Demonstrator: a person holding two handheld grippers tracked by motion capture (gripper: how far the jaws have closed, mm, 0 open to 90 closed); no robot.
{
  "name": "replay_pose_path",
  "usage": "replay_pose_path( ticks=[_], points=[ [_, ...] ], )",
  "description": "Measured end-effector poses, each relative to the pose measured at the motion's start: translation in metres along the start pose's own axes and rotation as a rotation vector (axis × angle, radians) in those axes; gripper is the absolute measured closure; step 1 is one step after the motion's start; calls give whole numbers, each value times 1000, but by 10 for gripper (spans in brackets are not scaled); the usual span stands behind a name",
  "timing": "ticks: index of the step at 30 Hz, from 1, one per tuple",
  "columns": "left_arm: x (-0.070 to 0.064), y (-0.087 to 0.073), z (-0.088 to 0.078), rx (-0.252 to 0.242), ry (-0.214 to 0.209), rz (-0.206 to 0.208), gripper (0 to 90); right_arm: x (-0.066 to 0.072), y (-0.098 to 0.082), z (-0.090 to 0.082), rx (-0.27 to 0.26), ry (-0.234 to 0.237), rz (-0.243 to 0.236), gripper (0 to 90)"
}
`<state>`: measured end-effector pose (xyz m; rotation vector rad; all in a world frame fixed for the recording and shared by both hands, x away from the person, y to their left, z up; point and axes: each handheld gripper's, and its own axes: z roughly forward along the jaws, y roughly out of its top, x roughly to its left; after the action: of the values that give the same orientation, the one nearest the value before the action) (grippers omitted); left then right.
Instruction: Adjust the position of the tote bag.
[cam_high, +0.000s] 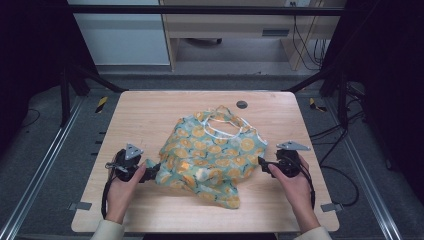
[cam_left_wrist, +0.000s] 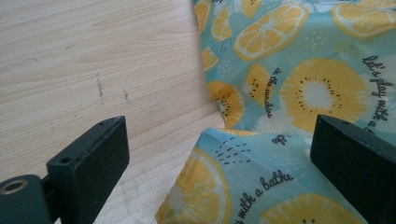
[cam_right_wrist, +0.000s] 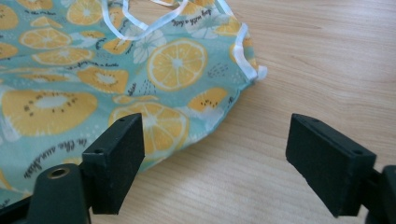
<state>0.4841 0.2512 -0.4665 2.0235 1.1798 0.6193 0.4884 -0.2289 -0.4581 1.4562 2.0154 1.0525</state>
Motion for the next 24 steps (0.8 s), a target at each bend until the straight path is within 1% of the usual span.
replay_pose_path(
  ticks=[1,2,3,4,5,6,7,9,10,11,15,16,17,19,20,21,23,24],
  points=[
    [0,0,0,-1,0,2,46,-1,3,1,4,4,6,185],
    [-2,0,0,0,1,4,46,-3,12,6,11,2,14,165],
    [-2,0,0,0,1,4,46,-3,12,6,11,2,14,165],
    [-3,0,1,3,-1,11,47,-7,22,14,19,2,24,153],
    [-3,0,1,3,-1,11,47,-7,22,14,19,2,24,153],
    [-3,0,0,5,-1,12,47,-11,30,25,31,5,42,150],
    [-4,0,0,3,3,15,47,-11,30,25,31,5,42,150],
    [-5,0,-1,3,5,20,48,-13,35,37,52,8,63,148],
    [-6,0,-1,1,5,23,48,-15,37,47,67,14,81,148],
    [-6,1,-2,-4,6,21,48,-15,37,47,67,14,81,148],
    [-5,2,-2,-10,2,21,49,-19,36,59,76,15,106,170],
    [-5,2,-2,-11,1,16,49,-19,35,60,85,20,120,176],
    [-5,2,-2,-14,0,13,50,-19,34,62,91,25,119,200],
    [-5,3,-2,-17,1,8,50,-19,32,65,110,35,118,216],
    [-5,3,-2,-20,1,7,50,-19,32,66,114,45,118,295],
    [-5,3,-3,-23,2,6,50,-19,32,66,114,45,118,295],
    [-5,4,-4,-29,1,1,50,-18,31,68,125,40,93,383],
    [-5,4,-4,-33,-1,1,50,-17,30,69,128,61,87,516]
  ],
)
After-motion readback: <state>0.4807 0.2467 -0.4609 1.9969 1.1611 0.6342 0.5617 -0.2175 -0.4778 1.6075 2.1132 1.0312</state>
